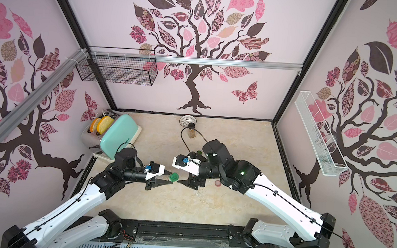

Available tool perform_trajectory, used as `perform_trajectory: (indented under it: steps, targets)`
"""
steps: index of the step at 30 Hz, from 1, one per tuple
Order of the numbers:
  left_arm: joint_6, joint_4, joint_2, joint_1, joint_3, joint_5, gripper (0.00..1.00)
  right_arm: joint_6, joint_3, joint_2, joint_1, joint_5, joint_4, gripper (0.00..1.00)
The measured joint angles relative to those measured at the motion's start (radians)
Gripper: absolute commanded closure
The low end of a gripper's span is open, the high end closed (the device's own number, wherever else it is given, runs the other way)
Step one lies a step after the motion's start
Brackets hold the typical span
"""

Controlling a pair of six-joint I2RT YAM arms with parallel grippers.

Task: Close the paint jar lid
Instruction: Screw the lid onto the paint jar.

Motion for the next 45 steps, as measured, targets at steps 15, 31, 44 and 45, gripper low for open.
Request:
perform_trajectory:
  steps: [15, 31, 44, 45]
  targets:
    - [0.013, -0.012, 0.003, 0.000, 0.009, 0.014, 0.79, -0.074, 0.006, 0.105, 0.042, -0.019, -0.031, 0.38]
    - [0.016, -0.027, 0.003, 0.000, 0.009, 0.013, 0.79, -0.071, 0.008, 0.130, 0.042, 0.015, -0.027, 0.72]
    - [0.016, -0.026, -0.026, 0.005, 0.009, -0.047, 0.79, 0.253, 0.010, 0.140, 0.047, 0.067, 0.016, 1.00]
    - [0.016, -0.027, -0.029, 0.006, 0.009, -0.058, 0.79, 0.303, 0.010, 0.145, 0.048, 0.078, 0.022, 1.00]
